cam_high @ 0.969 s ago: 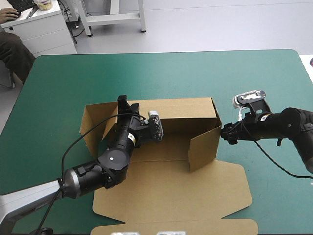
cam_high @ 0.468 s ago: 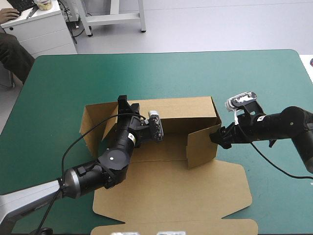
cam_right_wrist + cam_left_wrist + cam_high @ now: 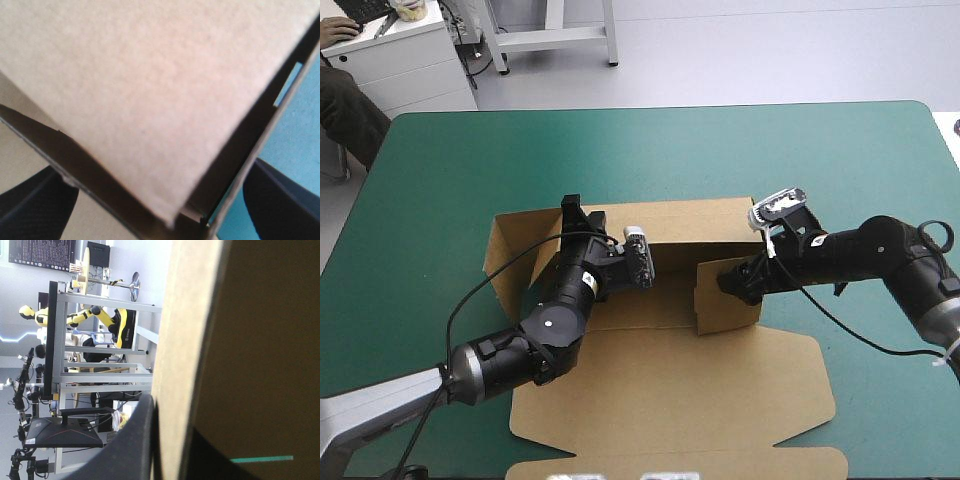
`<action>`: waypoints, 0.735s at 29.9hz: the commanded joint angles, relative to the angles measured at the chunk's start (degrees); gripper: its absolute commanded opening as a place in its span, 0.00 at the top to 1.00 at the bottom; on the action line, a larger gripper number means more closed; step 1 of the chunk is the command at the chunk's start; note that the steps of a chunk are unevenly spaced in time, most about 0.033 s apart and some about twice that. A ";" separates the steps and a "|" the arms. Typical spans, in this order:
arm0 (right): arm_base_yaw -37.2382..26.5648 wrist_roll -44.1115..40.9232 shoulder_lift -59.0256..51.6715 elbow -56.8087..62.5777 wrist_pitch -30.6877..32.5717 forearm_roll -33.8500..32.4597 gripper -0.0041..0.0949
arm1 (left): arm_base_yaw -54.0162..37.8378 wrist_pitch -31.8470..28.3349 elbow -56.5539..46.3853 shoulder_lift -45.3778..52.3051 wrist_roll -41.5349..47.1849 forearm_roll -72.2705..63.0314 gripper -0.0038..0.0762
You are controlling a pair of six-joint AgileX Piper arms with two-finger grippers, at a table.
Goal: Fold the box
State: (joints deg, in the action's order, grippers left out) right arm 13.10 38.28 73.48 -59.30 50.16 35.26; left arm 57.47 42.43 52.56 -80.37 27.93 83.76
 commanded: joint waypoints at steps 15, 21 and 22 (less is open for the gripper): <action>2.17 1.97 -1.20 -1.38 -8.17 -0.64 0.81 | 0.24 -1.15 1.23 1.62 1.41 -3.88 0.96; 2.17 3.09 -1.20 -1.38 -6.66 -0.63 0.97 | 0.24 -1.78 1.23 1.62 1.41 -4.25 0.96; 2.17 2.66 -1.20 -1.38 -7.23 -0.63 0.97 | 0.24 -2.17 1.23 1.62 1.41 -4.25 0.96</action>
State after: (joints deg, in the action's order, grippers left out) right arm 15.18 38.64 73.79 -59.13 42.73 30.18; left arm 57.42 42.60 52.56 -80.19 27.49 80.95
